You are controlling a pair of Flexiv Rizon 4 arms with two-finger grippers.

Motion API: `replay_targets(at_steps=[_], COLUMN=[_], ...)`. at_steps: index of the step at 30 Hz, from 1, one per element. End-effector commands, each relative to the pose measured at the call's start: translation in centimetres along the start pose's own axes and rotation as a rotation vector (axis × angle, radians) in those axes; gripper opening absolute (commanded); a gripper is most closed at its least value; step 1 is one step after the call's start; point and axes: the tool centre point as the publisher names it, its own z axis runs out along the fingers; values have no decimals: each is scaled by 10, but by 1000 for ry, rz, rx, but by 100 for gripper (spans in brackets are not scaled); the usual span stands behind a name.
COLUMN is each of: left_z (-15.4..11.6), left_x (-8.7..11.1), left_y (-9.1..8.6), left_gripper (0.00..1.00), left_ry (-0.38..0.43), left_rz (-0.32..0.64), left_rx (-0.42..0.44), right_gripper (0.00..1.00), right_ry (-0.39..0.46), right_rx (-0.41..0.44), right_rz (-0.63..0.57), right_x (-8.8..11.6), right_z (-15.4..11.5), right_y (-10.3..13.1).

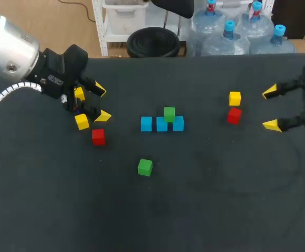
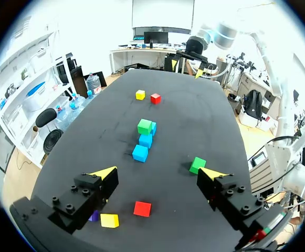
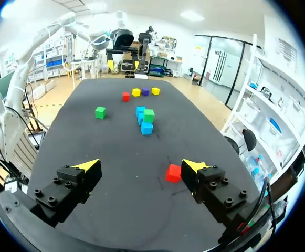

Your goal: Place the blue cubes, place green cubes on the blue cubes, place the yellow cubes on the green cubes, then place the red cubes on the yellow cubes, and place purple cube on the red cubes.

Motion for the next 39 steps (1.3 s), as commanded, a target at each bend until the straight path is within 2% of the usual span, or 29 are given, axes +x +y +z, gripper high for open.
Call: replay_targets(at_steps=[1,16,25,27,32,39], left_z=[-1,-1,2,6,24,38], left_x=[2,2,2,1,-3,-4], left_y=[0,0,-1,-7,-24,-50], left_gripper=[100,100,100,100,100,100], left_ry=[-7,-7,-13,-23,45,21], left_rz=[4,4,20,67,145,263], left_rx=[0,0,12,39,94,170], right_gripper=[100,100,100,100,100,100], right_ry=[-59,-23,-23,-23,-23,-23], right_rx=[-28,-77,-77,-77,-77,-77], right_rz=[5,-27,-27,-27,-27,-27], right_x=[9,8,8,8,8,8], right_z=[-8,-4,-4,-4,-4,-4], right_y=[-6,-10,-10,-10,-10,-10])
